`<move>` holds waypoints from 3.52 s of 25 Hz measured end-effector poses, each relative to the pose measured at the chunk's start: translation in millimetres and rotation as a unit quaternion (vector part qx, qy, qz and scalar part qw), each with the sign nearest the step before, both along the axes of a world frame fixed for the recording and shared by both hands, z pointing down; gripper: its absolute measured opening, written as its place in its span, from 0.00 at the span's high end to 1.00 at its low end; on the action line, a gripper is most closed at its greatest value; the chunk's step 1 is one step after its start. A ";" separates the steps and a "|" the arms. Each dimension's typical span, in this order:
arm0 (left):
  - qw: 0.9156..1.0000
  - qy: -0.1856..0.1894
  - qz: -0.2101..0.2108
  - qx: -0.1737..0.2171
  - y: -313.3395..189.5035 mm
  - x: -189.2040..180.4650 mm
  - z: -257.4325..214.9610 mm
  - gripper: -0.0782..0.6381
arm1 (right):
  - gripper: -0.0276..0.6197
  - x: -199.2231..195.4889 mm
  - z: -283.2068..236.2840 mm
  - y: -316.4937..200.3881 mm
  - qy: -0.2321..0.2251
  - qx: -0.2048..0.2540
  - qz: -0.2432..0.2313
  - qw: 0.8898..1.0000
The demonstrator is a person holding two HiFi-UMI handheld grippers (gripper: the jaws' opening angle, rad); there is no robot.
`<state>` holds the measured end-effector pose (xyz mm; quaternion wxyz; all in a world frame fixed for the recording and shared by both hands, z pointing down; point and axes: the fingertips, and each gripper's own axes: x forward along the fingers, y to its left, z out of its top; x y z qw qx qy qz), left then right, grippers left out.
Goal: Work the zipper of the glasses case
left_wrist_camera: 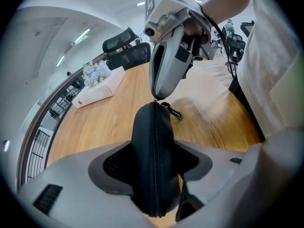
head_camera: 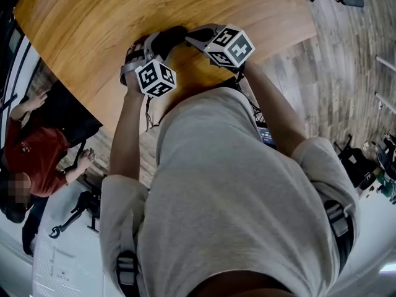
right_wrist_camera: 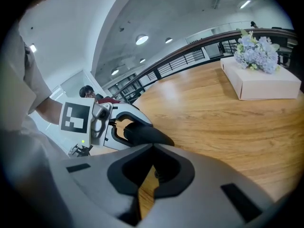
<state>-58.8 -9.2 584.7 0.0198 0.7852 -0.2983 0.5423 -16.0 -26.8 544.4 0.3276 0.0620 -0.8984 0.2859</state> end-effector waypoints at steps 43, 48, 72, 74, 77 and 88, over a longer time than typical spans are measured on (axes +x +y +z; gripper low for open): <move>0.996 0.051 -0.065 0.025 -13.5 12.3 -5.0 0.50 | 0.92 43.8 -3.4 -31.2 0.056 0.072 0.051 0.995; 0.996 0.044 -0.077 0.024 -12.9 11.5 -5.4 0.50 | 0.92 38.0 -7.4 -25.4 0.050 0.077 0.048 0.995; 0.993 0.041 -0.099 0.043 -19.3 14.8 -20.9 0.50 | 0.92 22.5 -20.7 -21.6 0.028 0.085 0.054 0.995; 0.994 0.040 -0.097 0.044 -20.0 15.6 -21.6 0.50 | 0.92 19.7 -22.6 -18.8 0.023 0.082 0.050 0.995; 0.993 0.037 -0.097 0.046 -22.0 17.0 -23.5 0.50 | 0.92 15.2 -25.4 -16.6 0.018 0.082 0.046 0.995; 0.993 0.038 -0.104 0.052 -24.4 19.5 -27.1 0.50 | 0.92 1.6 -31.0 -8.1 0.011 0.088 0.030 0.996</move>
